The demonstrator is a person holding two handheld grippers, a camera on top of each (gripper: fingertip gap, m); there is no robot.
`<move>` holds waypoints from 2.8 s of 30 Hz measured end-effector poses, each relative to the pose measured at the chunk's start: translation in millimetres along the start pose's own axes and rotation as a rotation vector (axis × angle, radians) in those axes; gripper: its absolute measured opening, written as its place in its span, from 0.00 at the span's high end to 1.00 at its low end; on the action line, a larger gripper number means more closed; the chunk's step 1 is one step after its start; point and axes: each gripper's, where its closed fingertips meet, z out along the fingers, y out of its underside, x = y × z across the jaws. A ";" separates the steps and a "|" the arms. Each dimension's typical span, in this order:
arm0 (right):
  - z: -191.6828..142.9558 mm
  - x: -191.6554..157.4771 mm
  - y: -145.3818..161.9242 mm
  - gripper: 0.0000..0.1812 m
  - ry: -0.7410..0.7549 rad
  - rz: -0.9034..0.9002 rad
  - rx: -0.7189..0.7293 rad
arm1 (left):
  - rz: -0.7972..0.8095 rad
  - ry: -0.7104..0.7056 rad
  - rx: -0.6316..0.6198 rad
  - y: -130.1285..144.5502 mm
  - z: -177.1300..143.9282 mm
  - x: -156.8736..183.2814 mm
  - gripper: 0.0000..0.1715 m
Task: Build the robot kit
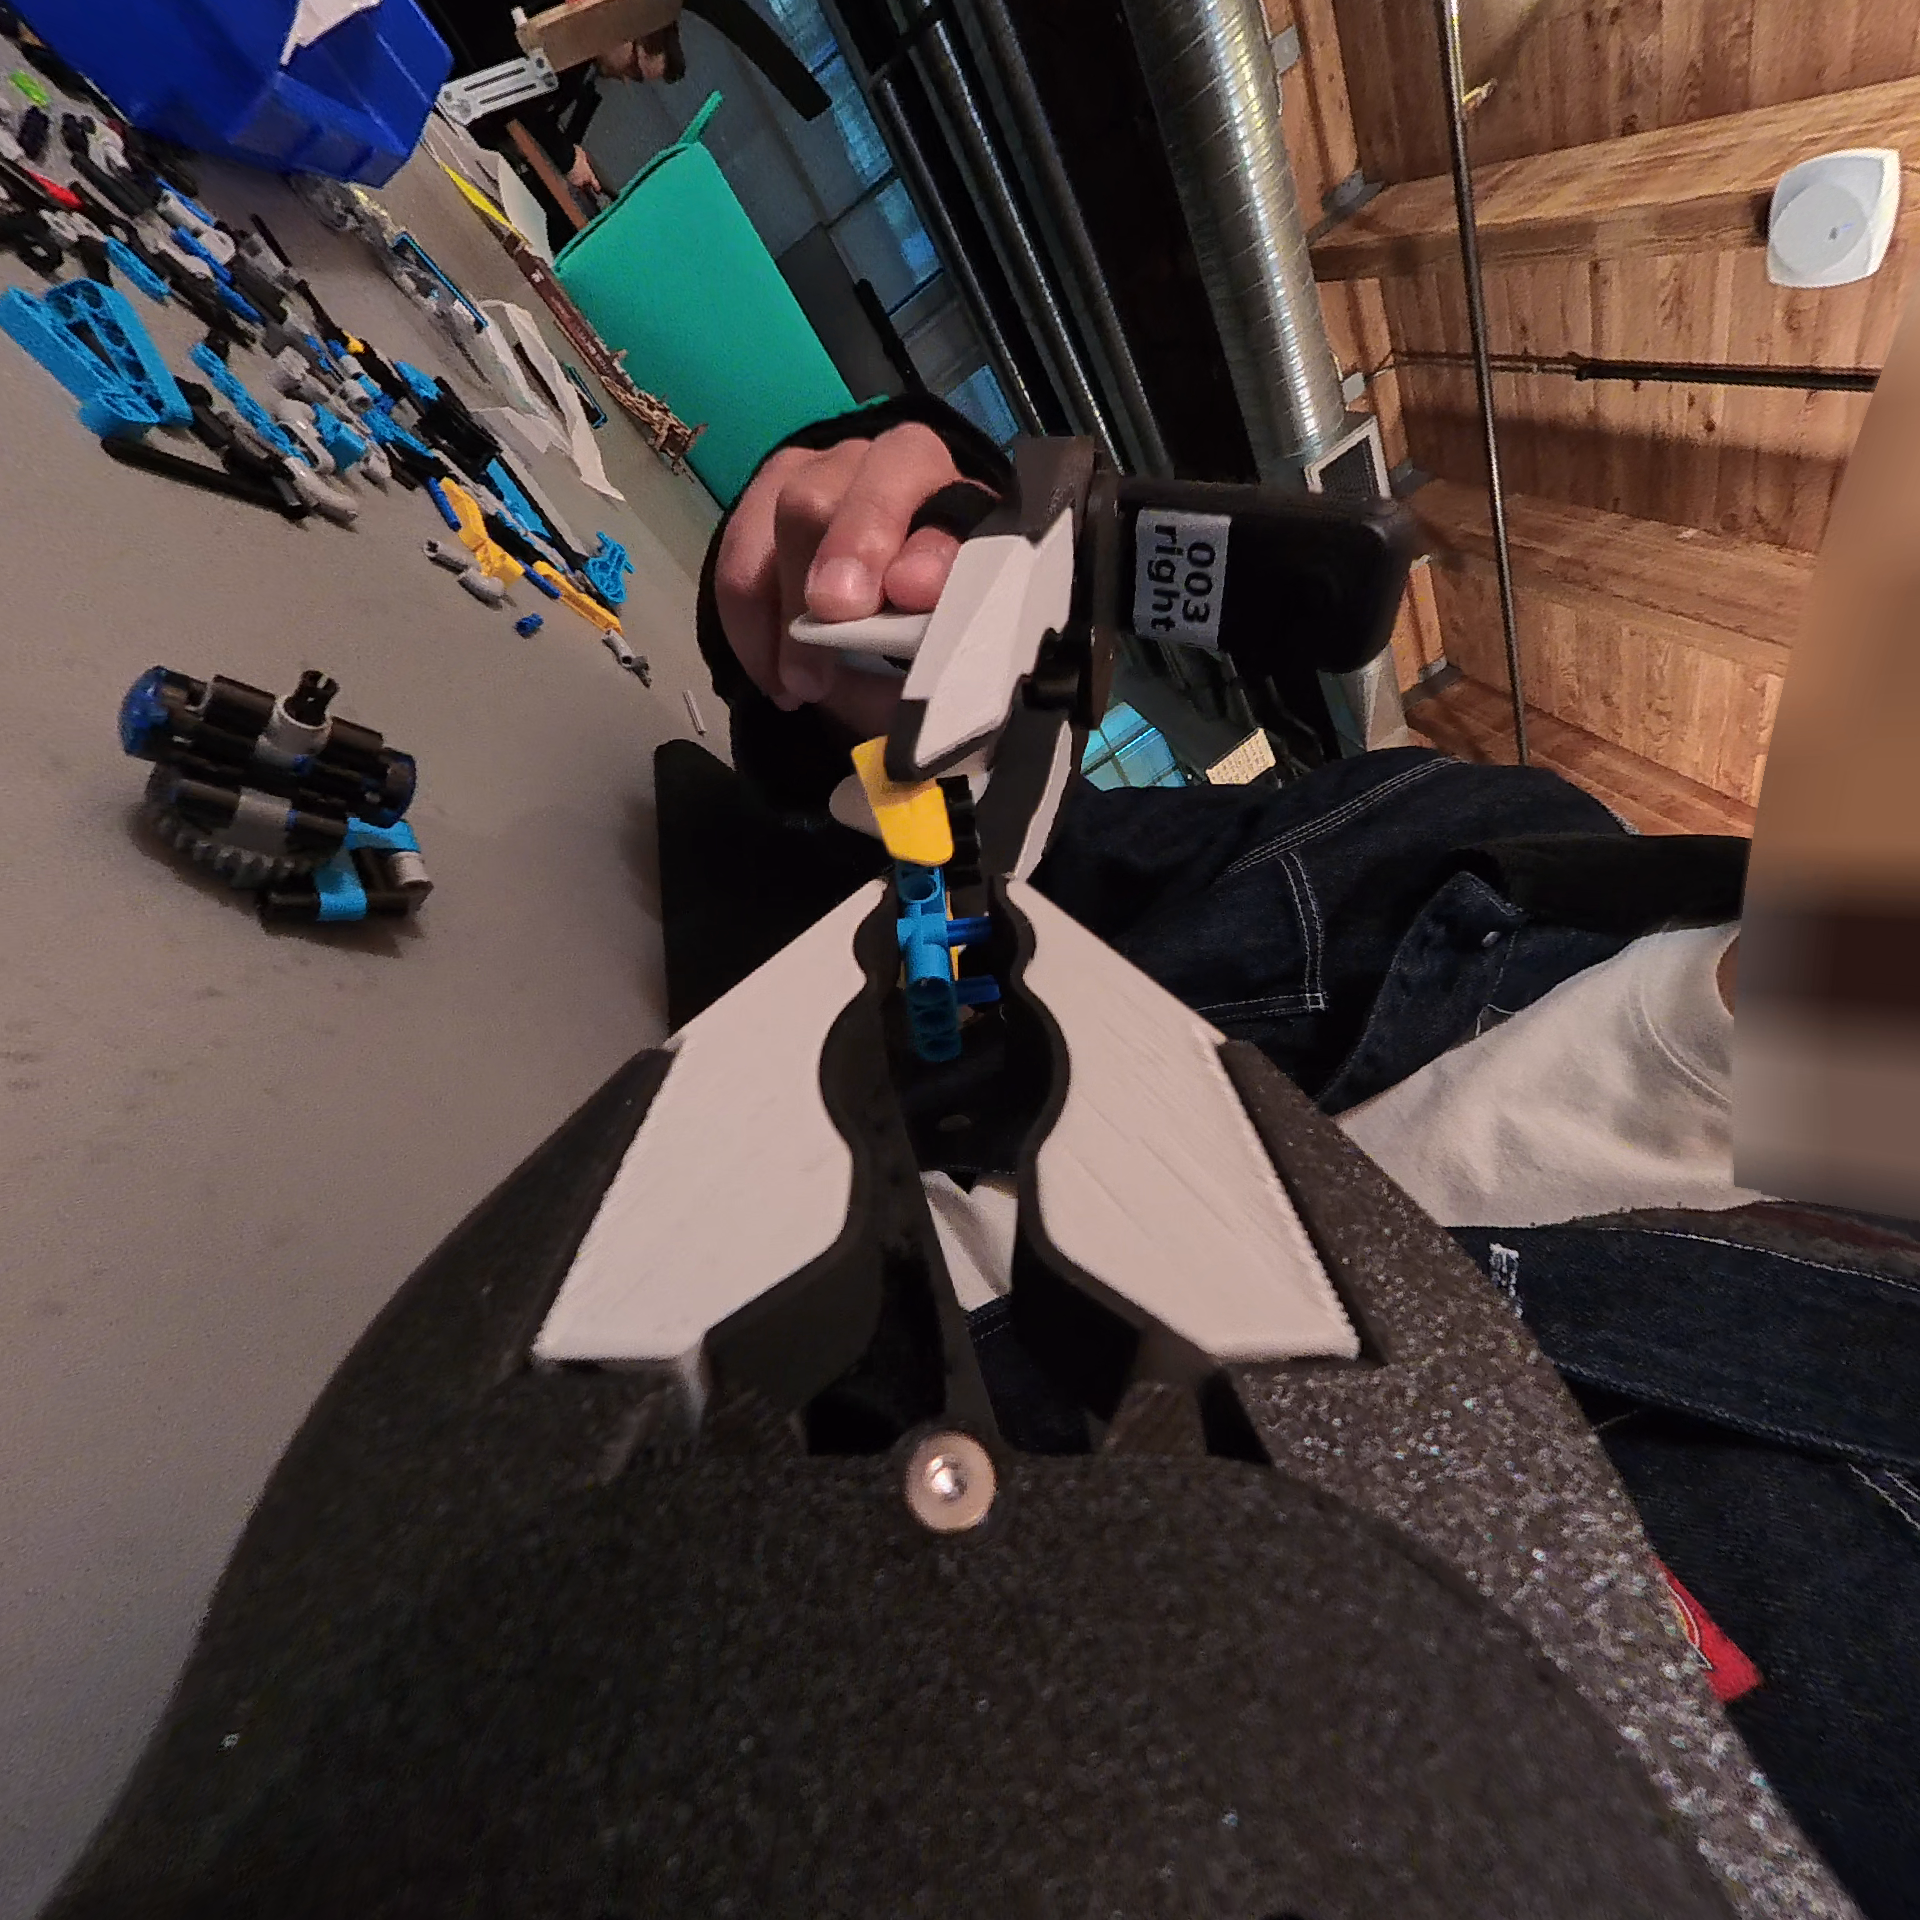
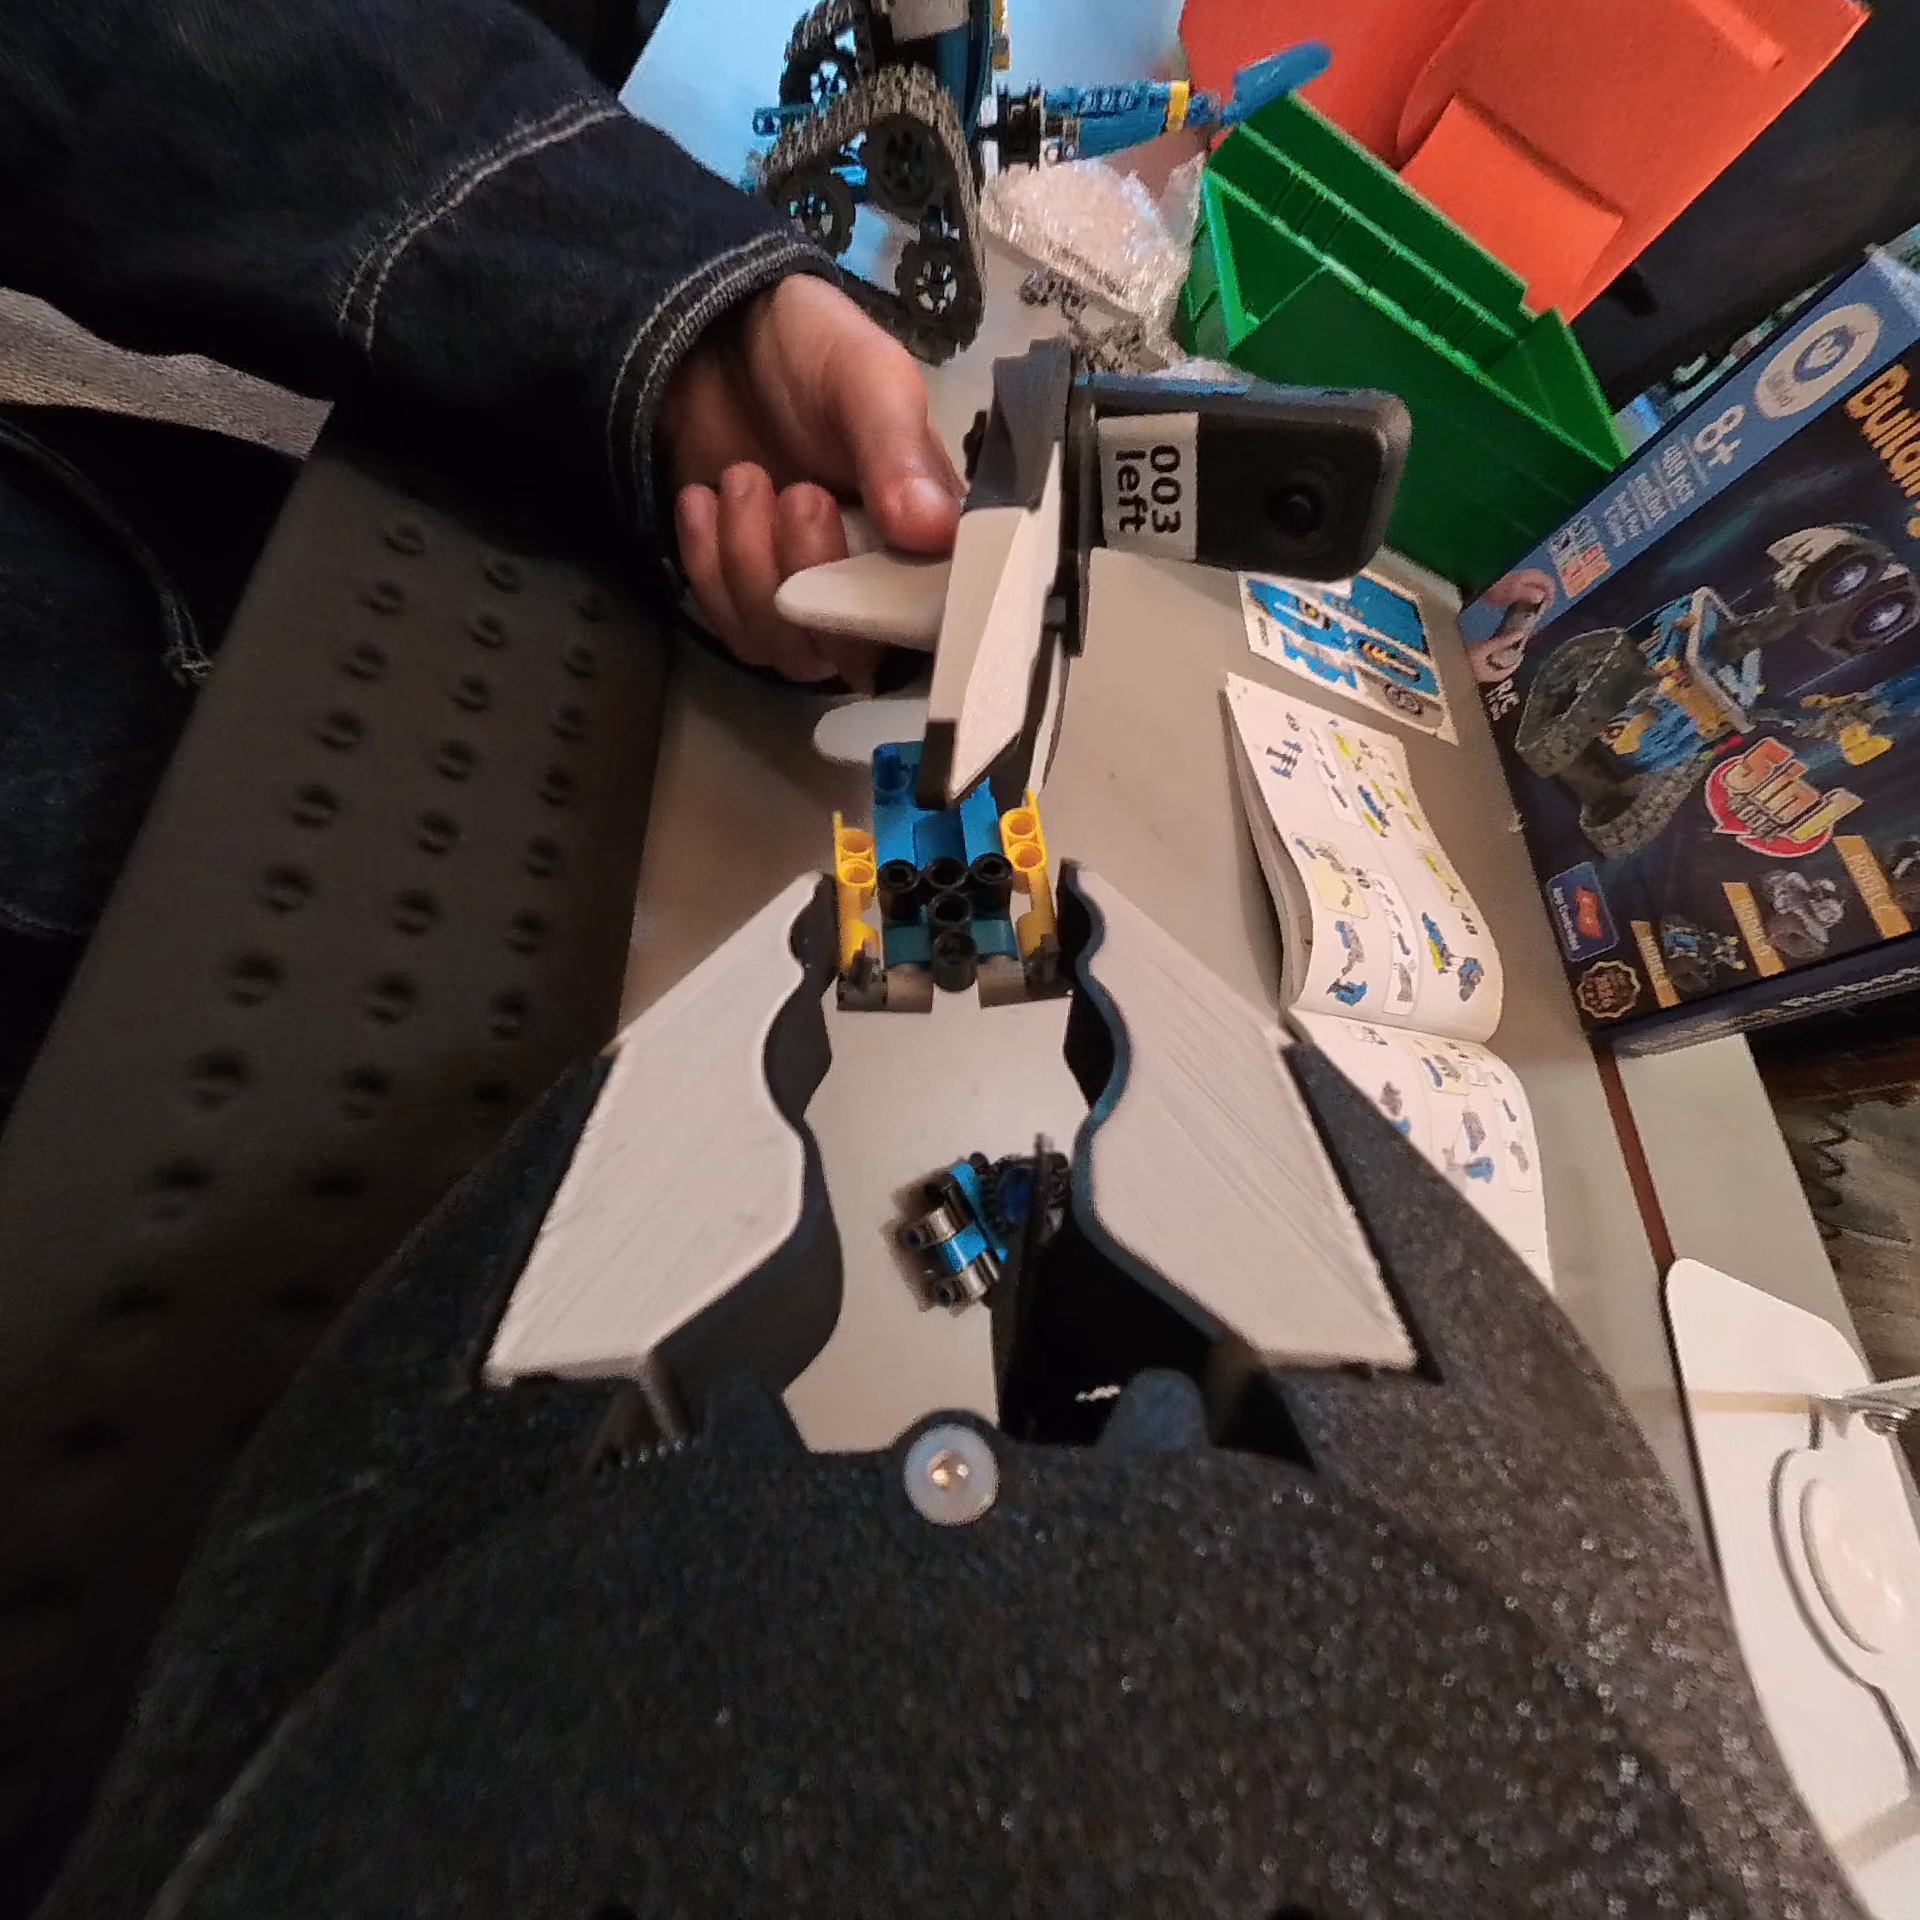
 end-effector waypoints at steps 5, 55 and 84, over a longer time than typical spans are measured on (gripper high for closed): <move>-1.4 -2.4 -1.4 0.77 -0.001 0.040 0.042 | 0.004 -0.003 -0.007 1.5 1.4 -0.1 0.91; -4.5 71.6 -24.1 0.82 -0.044 1.021 0.686 | 0.237 -0.045 0.427 -91.7 -33.9 13.3 0.90; -14.7 65.9 -13.1 0.94 -0.308 1.250 0.805 | 0.308 -0.104 0.248 -69.0 -18.5 7.7 0.88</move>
